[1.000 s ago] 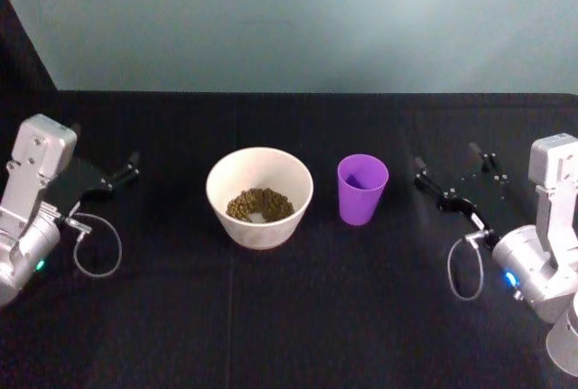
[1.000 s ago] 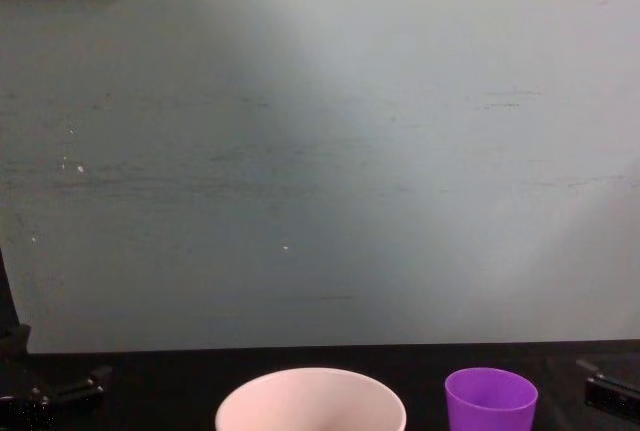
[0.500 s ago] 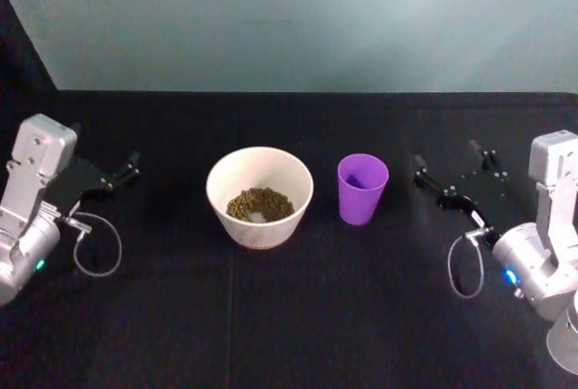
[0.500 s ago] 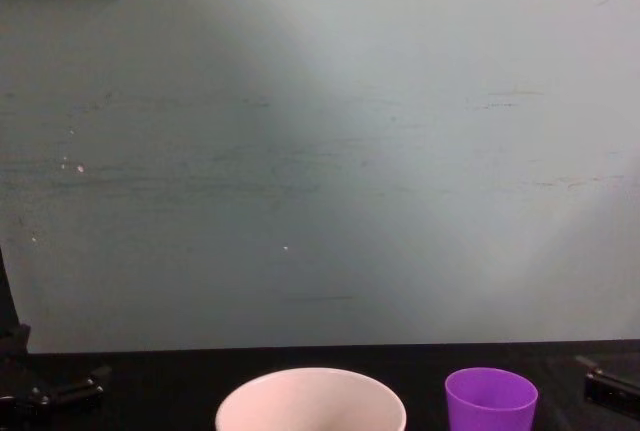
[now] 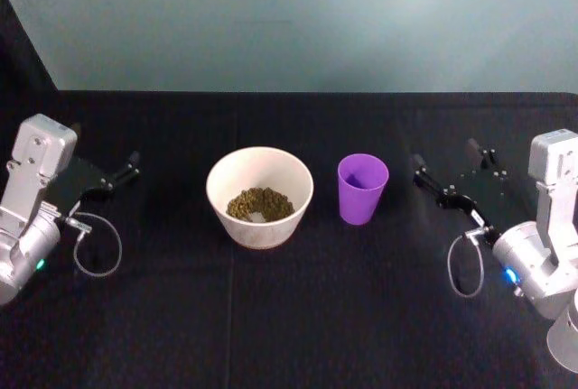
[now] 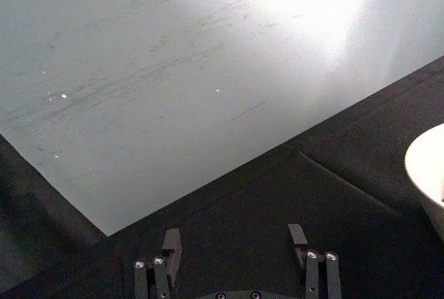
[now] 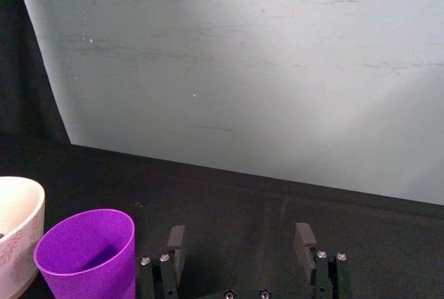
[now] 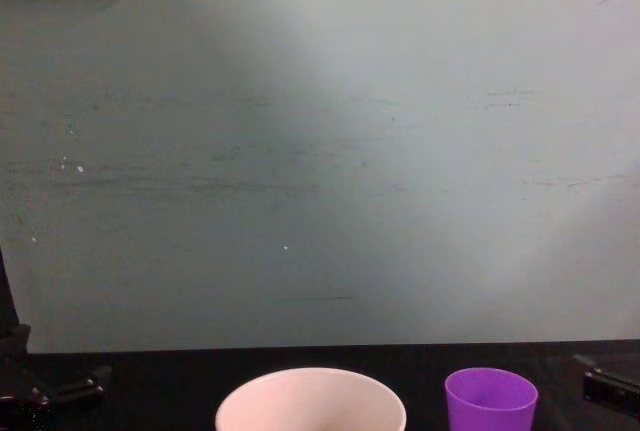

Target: Pick up the cup and pour the mung beans from the cup into the bowl.

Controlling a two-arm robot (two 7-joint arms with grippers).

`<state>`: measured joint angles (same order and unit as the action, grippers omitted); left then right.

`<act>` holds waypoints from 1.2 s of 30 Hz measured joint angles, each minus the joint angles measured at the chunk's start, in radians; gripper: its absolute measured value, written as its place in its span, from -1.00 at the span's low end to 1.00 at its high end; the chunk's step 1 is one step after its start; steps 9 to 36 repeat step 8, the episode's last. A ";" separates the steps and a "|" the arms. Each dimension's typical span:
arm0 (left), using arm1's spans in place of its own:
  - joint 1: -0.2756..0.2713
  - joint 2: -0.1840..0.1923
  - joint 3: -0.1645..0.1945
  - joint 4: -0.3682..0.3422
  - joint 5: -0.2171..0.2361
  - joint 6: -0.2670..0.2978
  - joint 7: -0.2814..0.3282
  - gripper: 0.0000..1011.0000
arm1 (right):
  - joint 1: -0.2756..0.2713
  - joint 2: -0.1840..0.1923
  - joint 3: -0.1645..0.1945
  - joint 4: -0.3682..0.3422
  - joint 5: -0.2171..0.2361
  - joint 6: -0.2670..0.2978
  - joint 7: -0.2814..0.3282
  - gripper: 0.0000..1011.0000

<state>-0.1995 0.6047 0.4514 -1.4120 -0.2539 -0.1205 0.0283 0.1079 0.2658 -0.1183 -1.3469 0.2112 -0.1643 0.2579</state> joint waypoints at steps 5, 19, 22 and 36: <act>0.000 0.000 0.000 0.000 0.000 0.000 0.000 0.98 | 0.000 0.000 0.000 0.000 0.000 0.001 0.000 0.98; 0.000 0.000 0.000 0.000 0.000 0.000 0.000 0.98 | 0.000 0.000 0.000 0.000 0.000 0.001 0.001 0.98; 0.000 0.000 0.000 0.000 0.000 0.000 0.000 0.98 | 0.000 0.000 0.000 0.000 0.000 0.001 0.001 0.98; 0.000 0.000 0.000 0.000 0.000 0.000 0.000 0.98 | 0.000 0.000 0.000 0.000 0.000 0.001 0.001 0.98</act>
